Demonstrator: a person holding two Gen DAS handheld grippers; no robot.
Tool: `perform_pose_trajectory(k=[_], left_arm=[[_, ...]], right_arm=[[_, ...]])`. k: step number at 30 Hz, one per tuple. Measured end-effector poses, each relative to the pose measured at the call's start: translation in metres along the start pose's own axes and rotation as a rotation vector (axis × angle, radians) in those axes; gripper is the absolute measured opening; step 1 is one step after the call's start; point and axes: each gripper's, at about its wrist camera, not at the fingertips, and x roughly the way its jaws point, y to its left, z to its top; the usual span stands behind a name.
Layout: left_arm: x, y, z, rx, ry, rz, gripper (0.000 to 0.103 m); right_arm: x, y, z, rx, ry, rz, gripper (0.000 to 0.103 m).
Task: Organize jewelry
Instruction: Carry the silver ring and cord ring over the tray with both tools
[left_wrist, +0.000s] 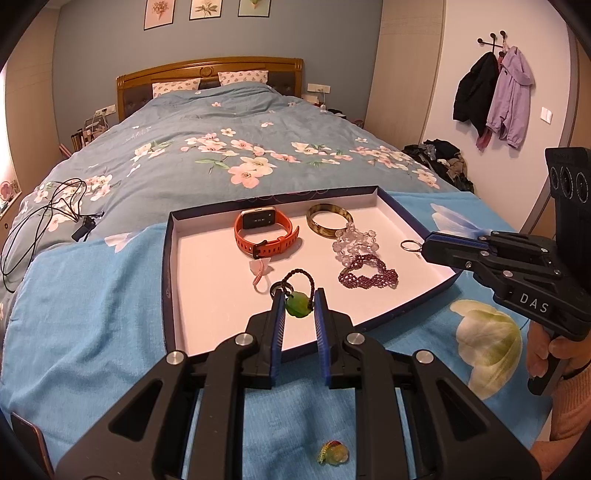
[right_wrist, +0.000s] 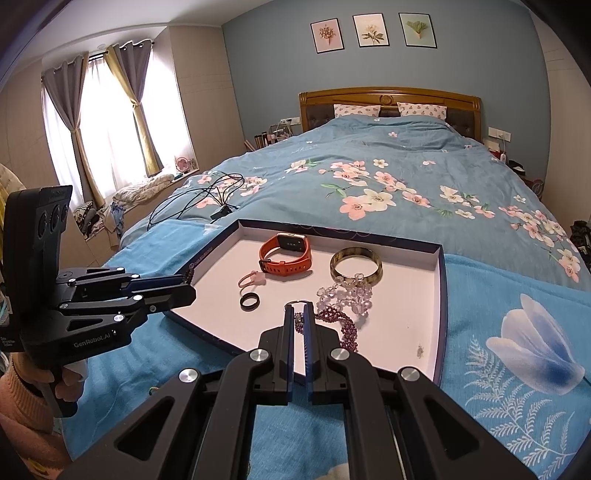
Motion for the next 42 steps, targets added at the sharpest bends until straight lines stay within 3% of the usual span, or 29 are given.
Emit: perform_pose_trajectory(k=[42], left_arm=[[0.059, 0.002, 0.002, -0.019, 0.11, 0.02, 0.016]], right_arm=[[0.053, -0.014, 0.0, -0.007, 0.116, -0.041, 0.003]])
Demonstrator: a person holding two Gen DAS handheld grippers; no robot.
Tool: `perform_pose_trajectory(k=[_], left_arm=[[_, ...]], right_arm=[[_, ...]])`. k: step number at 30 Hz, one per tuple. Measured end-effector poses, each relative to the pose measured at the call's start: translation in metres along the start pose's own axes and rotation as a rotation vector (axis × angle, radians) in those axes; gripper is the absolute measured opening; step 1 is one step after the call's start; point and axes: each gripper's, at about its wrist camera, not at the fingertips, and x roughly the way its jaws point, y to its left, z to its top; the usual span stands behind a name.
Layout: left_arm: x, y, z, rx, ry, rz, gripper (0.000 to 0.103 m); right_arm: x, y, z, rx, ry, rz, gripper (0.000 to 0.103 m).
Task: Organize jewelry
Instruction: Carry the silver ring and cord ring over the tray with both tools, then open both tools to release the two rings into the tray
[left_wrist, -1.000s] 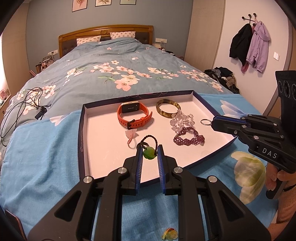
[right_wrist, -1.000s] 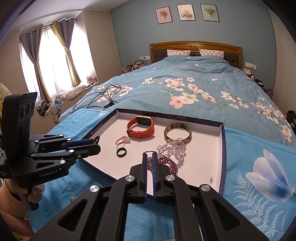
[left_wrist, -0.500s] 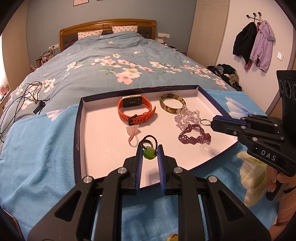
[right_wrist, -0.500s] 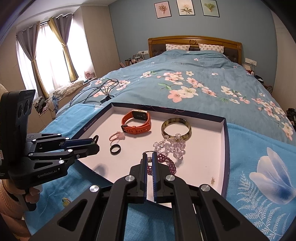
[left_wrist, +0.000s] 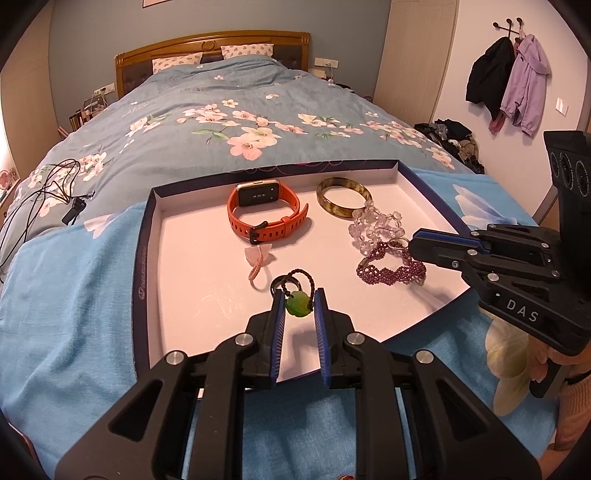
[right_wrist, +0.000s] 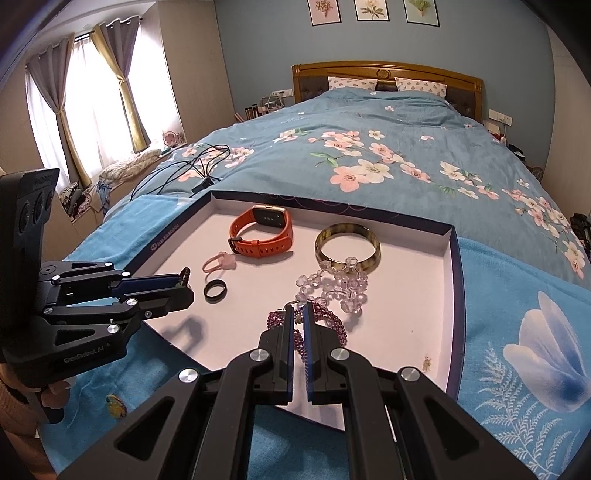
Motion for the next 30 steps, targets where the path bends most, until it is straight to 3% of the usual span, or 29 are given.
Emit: perform_pose_trajectory(k=[30], left_arm=[[0.02, -0.001, 0.0, -0.015, 0.05, -0.017, 0.018]], right_arm=[[0.021, -0.005, -0.004, 0.019, 0.059, -0.024, 0.004]])
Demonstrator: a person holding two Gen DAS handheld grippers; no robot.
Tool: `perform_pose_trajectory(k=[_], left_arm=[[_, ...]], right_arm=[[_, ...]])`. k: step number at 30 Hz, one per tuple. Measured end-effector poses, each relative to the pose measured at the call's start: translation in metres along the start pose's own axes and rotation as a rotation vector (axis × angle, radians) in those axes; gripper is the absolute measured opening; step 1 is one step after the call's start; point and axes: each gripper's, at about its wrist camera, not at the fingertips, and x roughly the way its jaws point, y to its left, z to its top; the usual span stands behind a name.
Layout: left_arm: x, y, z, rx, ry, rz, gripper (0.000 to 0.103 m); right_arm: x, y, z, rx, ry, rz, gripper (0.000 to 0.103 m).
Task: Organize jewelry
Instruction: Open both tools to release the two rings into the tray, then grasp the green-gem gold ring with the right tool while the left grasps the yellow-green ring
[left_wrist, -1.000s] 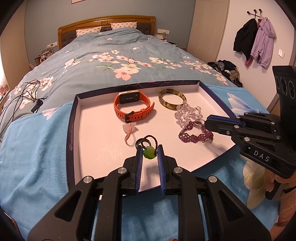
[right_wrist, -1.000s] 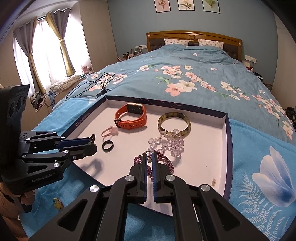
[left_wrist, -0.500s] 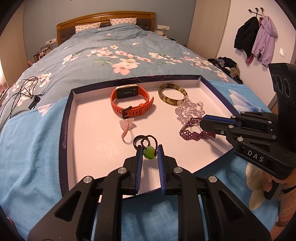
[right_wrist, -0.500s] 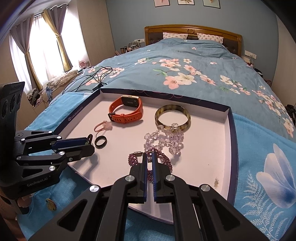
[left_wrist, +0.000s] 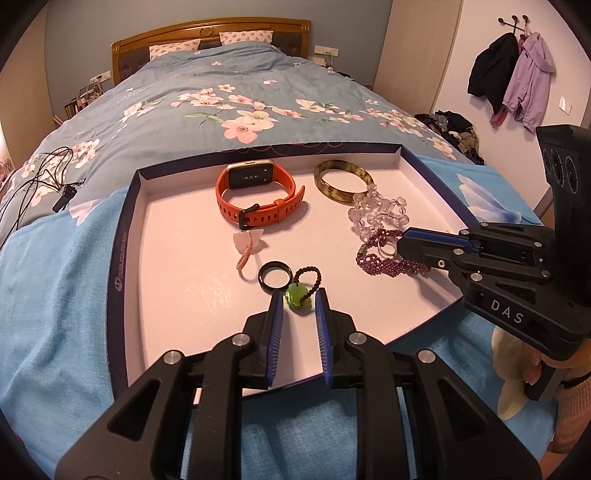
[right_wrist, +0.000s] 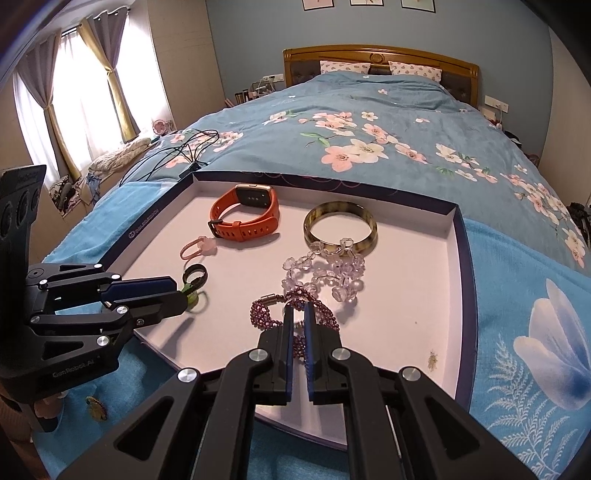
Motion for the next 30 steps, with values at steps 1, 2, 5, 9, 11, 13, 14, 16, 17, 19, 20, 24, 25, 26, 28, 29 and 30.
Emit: perform_pose_trajectory(k=[1, 2, 5, 9, 11, 13, 14, 16, 17, 19, 20, 24, 25, 26, 28, 29, 30], left_arm=[[-0.001, 0.0, 0.0, 0.0, -0.003, -0.001, 0.019], [-0.001, 0.0, 0.0, 0.0, -0.007, -0.002, 0.02], [-0.006, -0.001, 0.001, 0.001, -0.027, 0.001, 0.025], [-0.025, -0.001, -0.002, 0.009, -0.075, 0.009, 0.029], [-0.038, -0.001, -0.005, 0.02, -0.107, 0.008, 0.034], [-0.051, 0.0, -0.011, 0.028, -0.13, -0.005, 0.037], [-0.057, 0.0, -0.014, 0.031, -0.139, -0.006, 0.039], [-0.069, 0.002, -0.021, 0.041, -0.152, -0.018, 0.041], [-0.075, 0.003, -0.027, 0.044, -0.159, -0.021, 0.042], [-0.086, 0.004, -0.038, 0.054, -0.165, -0.031, 0.044], [-0.089, 0.004, -0.043, 0.057, -0.164, -0.035, 0.045], [-0.099, 0.002, -0.068, 0.079, -0.141, -0.027, 0.047], [-0.101, 0.002, -0.075, 0.082, -0.13, -0.031, 0.047], [-0.101, 0.002, -0.079, 0.084, -0.124, -0.034, 0.047], [-0.103, 0.002, -0.09, 0.084, -0.109, -0.037, 0.047], [-0.103, 0.002, -0.094, 0.088, -0.102, -0.039, 0.048], [-0.104, 0.0, -0.099, 0.094, -0.098, -0.038, 0.048]], right_arm=[[0.0, 0.0, 0.0, 0.001, -0.001, -0.001, 0.004], [-0.001, 0.0, 0.0, 0.003, -0.004, -0.004, 0.005], [-0.007, -0.002, -0.002, 0.01, -0.018, -0.006, 0.006], [-0.021, -0.005, -0.005, 0.029, -0.047, 0.002, 0.016], [-0.032, -0.002, -0.008, 0.027, -0.064, 0.014, 0.023], [-0.045, 0.002, -0.014, 0.014, -0.08, 0.027, 0.027], [-0.049, 0.005, -0.016, 0.008, -0.084, 0.033, 0.029], [-0.059, 0.01, -0.023, -0.006, -0.088, 0.044, 0.032], [-0.064, 0.013, -0.029, -0.015, -0.088, 0.051, 0.034], [-0.072, 0.018, -0.04, -0.028, -0.079, 0.061, 0.034], [-0.074, 0.02, -0.044, -0.031, -0.073, 0.069, 0.034], [-0.079, 0.031, -0.068, -0.046, -0.032, 0.091, 0.035], [-0.079, 0.034, -0.072, -0.049, -0.024, 0.093, 0.035], [-0.078, 0.037, -0.078, -0.052, -0.01, 0.099, 0.035], [-0.078, 0.043, -0.088, -0.056, 0.008, 0.101, 0.034], [-0.078, 0.045, -0.093, -0.06, 0.016, 0.098, 0.034], [-0.078, 0.047, -0.097, -0.056, 0.021, 0.098, 0.034]])
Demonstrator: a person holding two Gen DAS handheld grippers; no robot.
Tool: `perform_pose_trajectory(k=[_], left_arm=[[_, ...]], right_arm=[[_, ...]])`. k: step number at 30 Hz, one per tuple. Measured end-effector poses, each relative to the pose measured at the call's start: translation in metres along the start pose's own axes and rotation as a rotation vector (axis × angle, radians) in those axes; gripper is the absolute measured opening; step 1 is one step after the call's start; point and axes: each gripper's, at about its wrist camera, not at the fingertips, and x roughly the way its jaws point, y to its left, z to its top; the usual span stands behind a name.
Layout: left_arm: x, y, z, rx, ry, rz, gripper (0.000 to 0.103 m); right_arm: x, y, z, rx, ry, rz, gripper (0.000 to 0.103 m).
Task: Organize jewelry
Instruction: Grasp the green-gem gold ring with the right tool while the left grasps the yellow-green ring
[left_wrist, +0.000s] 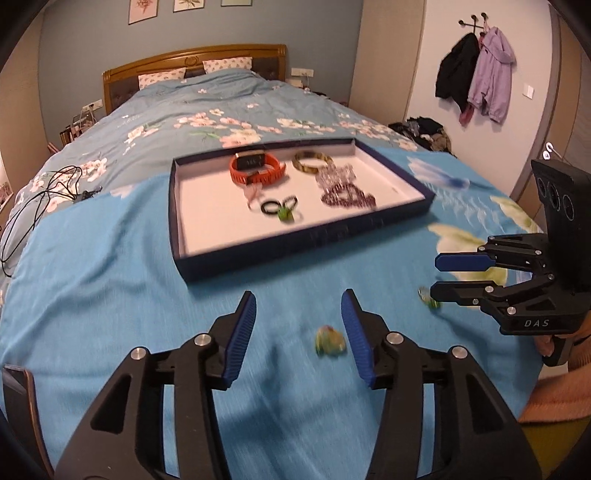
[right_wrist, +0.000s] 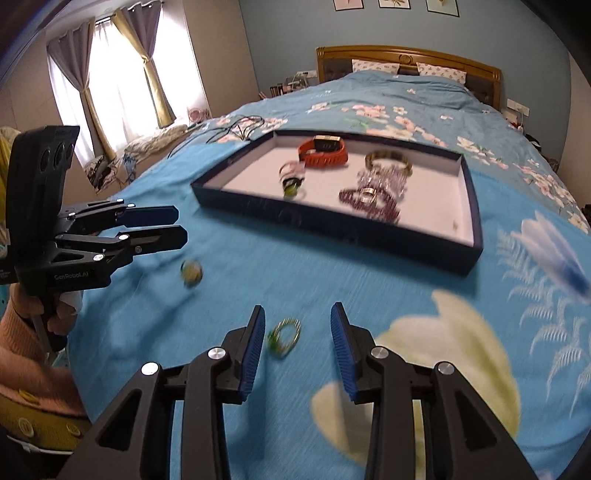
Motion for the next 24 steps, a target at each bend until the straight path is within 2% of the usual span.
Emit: perform_pose_trajectory(k=[5, 13, 24], left_arm=[[0.001, -0.008, -0.016, 0.004, 0.034, -0.025, 0.052], [0.016, -0.016, -0.018, 0.012, 0.085, -0.038, 0.048], [0.026, -0.019, -0.012, 0.011, 0.103, -0.015, 0.036]], right_arm=[[0.001, 0.005, -0.011, 0.025, 0.011, 0.004, 0.035], [0.002, 0.01, -0.012, 0.034, 0.001, -0.02, 0.034], [0.002, 0.01, -0.012, 0.031, 0.0, -0.042, 0.013]])
